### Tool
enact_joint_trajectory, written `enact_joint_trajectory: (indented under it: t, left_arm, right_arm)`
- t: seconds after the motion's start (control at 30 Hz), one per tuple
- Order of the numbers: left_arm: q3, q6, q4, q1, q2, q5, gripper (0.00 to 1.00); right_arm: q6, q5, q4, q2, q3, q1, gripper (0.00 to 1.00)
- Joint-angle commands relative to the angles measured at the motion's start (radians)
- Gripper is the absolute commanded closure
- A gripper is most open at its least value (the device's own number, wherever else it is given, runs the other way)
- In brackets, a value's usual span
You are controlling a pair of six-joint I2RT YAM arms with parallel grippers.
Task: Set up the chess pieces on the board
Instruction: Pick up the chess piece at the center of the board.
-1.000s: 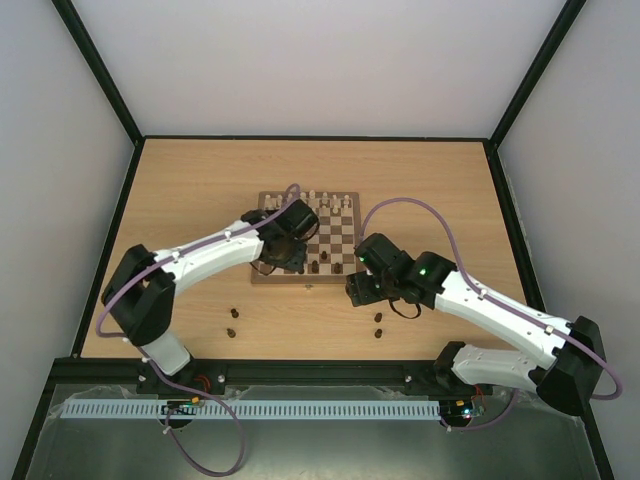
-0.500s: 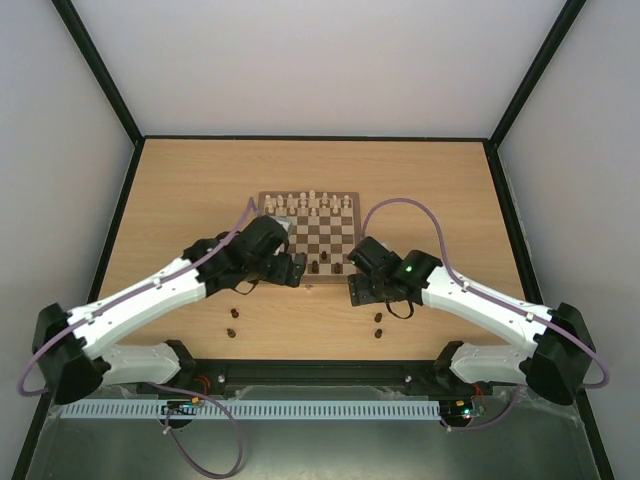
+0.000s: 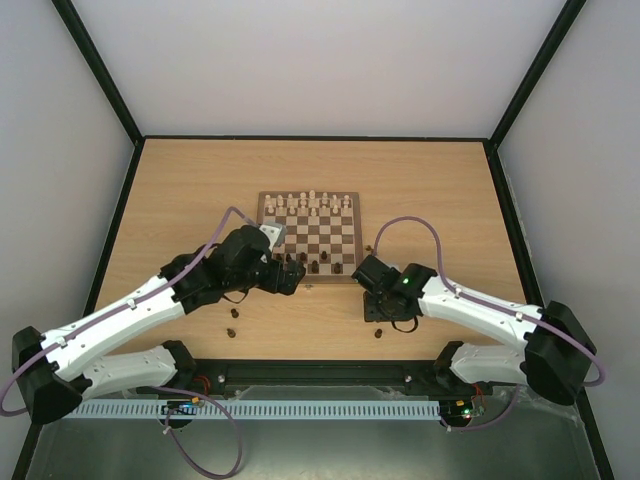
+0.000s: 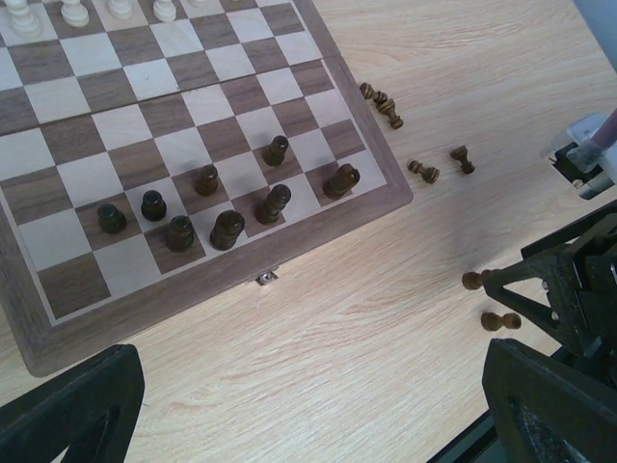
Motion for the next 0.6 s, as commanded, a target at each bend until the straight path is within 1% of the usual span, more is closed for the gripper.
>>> enact_joint_trajectory:
  t: [0.0, 0.07, 0.13, 0.27, 0.37, 0.5, 0.57]
  left_arm:
    - [-0.019, 0.005, 0.029, -0.003, -0.009, 0.017, 0.01]
    - [-0.020, 0.007, 0.030, -0.004, -0.009, 0.015, 0.01]
    - [-0.021, 0.008, 0.031, -0.003, -0.010, 0.014, 0.01]
    - [-0.019, 0.010, 0.032, -0.002, -0.006, 0.013, 0.01]
    - [-0.019, 0.010, 0.031, -0.003, -0.003, 0.011, 0.01]
    - [-0.020, 0.011, 0.033, -0.002, 0.000, 0.010, 0.01]
    - [-0.021, 0.010, 0.035, -0.002, 0.001, 0.011, 0.01]
  right_arm:
    - [0.033, -0.016, -0.016, 0.039, -0.022, 0.015, 0.48]
    - [0.031, -0.019, -0.004, 0.059, -0.027, 0.015, 0.52]
    - [0.028, -0.017, 0.007, 0.074, -0.029, 0.015, 0.59]
    - [0.022, -0.014, 0.009, 0.099, -0.026, 0.015, 0.68]
    - [0.021, -0.013, 0.009, 0.101, -0.027, 0.015, 0.75]
    - [0.018, -0.009, 0.003, 0.098, -0.018, 0.015, 0.88]
    - [0.016, -0.007, -0.003, 0.097, -0.009, 0.015, 0.91]
